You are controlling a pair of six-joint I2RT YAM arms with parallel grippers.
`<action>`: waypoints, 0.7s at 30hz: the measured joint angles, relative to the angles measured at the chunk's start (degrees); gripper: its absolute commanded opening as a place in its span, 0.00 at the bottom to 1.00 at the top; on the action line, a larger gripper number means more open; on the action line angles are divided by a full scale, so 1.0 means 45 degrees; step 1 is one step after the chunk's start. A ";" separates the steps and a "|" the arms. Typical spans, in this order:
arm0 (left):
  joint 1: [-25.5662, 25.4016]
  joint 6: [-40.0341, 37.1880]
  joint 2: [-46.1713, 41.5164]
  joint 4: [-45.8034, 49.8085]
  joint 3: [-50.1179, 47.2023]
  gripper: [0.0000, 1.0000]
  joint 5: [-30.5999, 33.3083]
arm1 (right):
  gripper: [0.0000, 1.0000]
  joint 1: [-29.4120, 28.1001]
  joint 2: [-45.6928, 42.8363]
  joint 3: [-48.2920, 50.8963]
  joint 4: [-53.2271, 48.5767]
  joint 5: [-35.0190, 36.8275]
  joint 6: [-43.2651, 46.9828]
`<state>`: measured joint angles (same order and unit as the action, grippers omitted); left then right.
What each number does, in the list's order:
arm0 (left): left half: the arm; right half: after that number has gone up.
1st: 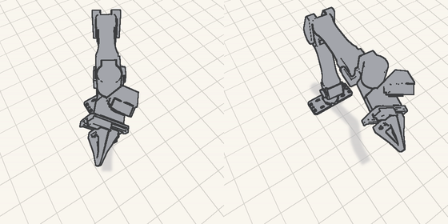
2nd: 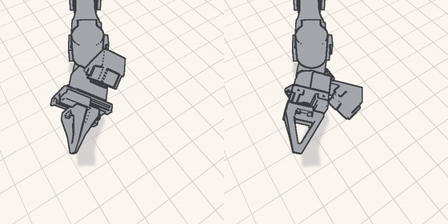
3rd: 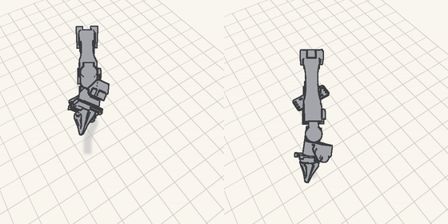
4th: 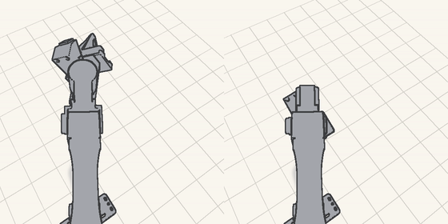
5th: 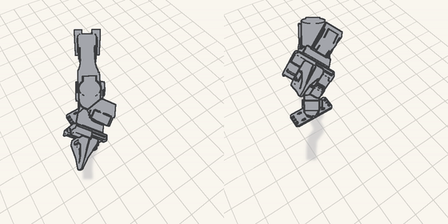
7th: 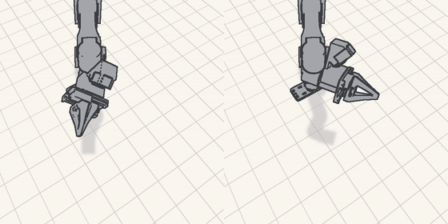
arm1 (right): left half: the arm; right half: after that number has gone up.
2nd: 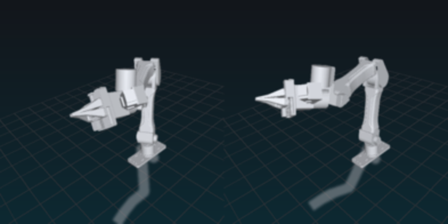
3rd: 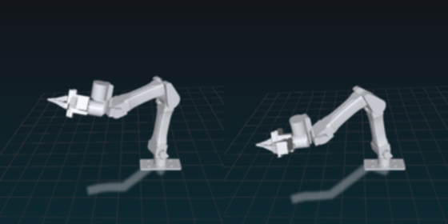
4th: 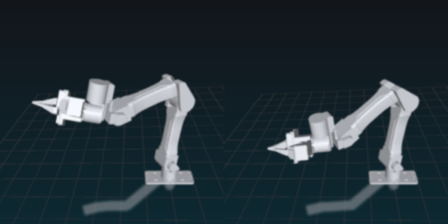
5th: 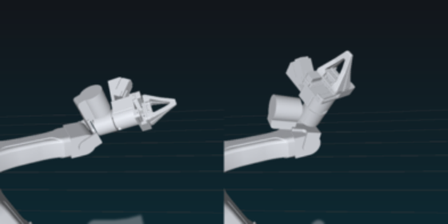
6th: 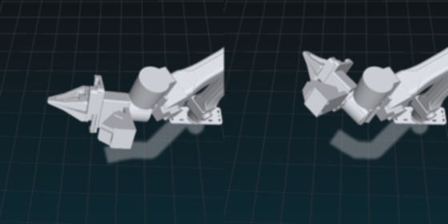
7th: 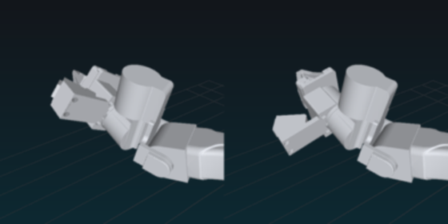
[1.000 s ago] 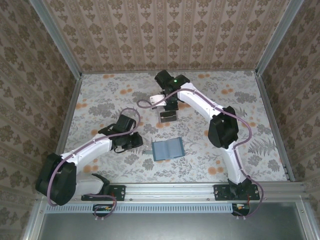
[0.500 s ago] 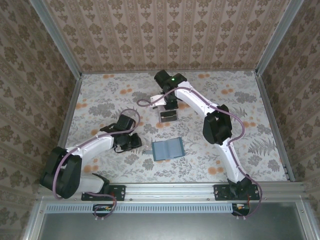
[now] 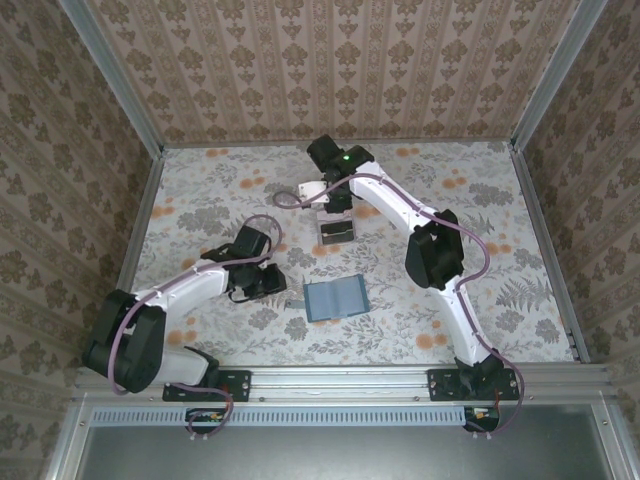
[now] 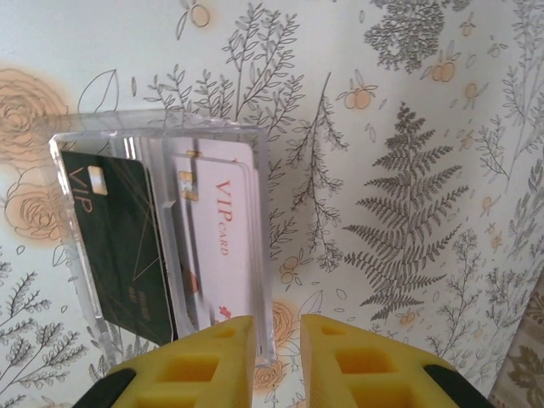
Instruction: Take the credit cards out of the card holder
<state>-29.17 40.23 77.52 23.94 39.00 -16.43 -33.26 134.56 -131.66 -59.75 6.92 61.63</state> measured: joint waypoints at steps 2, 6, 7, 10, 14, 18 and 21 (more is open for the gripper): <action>-0.0015 -0.0015 0.0049 -0.0029 0.0073 0.19 -0.0151 | 0.23 0.0000 -0.0219 0.0248 0.0296 -0.0005 -0.0559; -0.0253 -0.0097 0.0233 -0.0092 0.0321 0.17 -0.0287 | 0.22 -0.0102 -0.1540 0.2011 0.1195 -0.0015 -0.1875; -0.0350 -0.0092 0.0272 -0.0112 0.0364 0.16 -0.0311 | 0.22 -0.0165 -0.2021 0.2642 0.1506 -0.0049 -0.2263; -0.0670 -0.0092 0.0384 -0.0175 0.0408 0.16 -0.0364 | 0.22 -0.0457 -0.3526 0.4571 0.2540 -0.0427 -0.3551; -0.1151 -0.0092 0.0782 -0.0170 0.0641 0.14 -0.0398 | 0.22 -0.0777 -0.5260 0.6747 0.3929 -0.1030 -0.5659; -0.1690 -0.0087 0.1375 -0.0185 0.1035 0.10 -0.0398 | 0.21 -0.0811 -0.6334 0.8145 0.4857 -0.1360 -0.8126; -0.2050 -0.0083 0.1846 -0.0287 0.1243 0.09 -0.0389 | 0.21 -0.0806 -0.6849 0.8859 0.5246 -0.1481 -1.0433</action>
<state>-38.39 39.86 85.82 22.65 44.60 -18.17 -36.88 103.74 -91.79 -36.14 0.25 14.68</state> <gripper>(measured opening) 0.095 0.210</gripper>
